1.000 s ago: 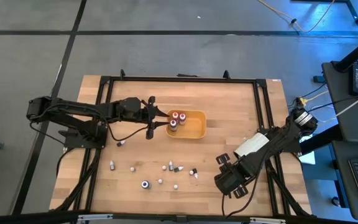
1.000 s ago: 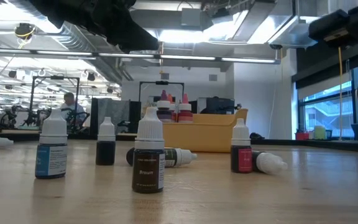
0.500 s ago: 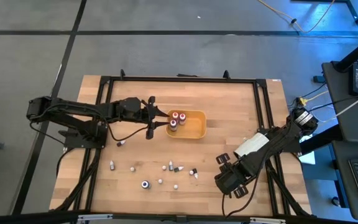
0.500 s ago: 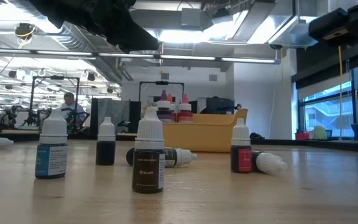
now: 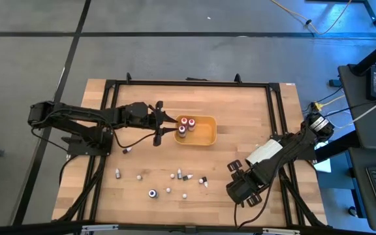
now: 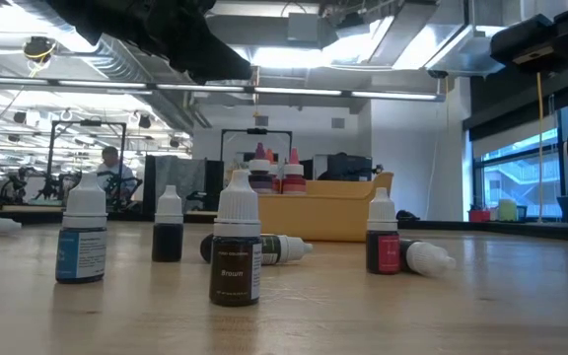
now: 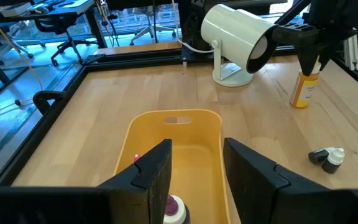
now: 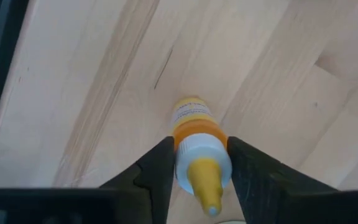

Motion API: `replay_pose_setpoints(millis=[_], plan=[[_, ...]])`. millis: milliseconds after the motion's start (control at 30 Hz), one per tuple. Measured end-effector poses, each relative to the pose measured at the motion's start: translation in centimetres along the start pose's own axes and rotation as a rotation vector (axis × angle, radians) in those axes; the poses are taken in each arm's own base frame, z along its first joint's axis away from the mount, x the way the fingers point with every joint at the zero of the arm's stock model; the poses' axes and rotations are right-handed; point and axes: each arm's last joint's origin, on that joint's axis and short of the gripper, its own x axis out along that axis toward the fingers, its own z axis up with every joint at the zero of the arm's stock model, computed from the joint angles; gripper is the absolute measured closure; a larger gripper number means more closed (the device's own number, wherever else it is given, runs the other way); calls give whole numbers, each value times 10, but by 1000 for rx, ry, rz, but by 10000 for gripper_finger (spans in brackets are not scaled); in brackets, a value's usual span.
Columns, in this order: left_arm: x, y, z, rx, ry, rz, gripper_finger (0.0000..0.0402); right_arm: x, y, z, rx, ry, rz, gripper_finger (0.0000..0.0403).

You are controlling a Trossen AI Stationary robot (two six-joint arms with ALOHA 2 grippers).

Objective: Pick & Place food coloring
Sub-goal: Put the big yellow food coloring bottle into the yellow bin

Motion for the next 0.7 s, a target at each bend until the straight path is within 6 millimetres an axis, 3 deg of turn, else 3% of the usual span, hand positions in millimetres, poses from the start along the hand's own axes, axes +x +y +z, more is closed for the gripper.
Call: replay_pose_setpoints(millis=[167,433,700], plan=[[0,0,0,0,0,0,259,0,0,0,1,1,0,282],[0,0,0,0,0,0,258,-4,-3,-1,30,7,-113,282],[0,0,0,0,0,0,263,-54,-32,11,152,-23,-438,282]])
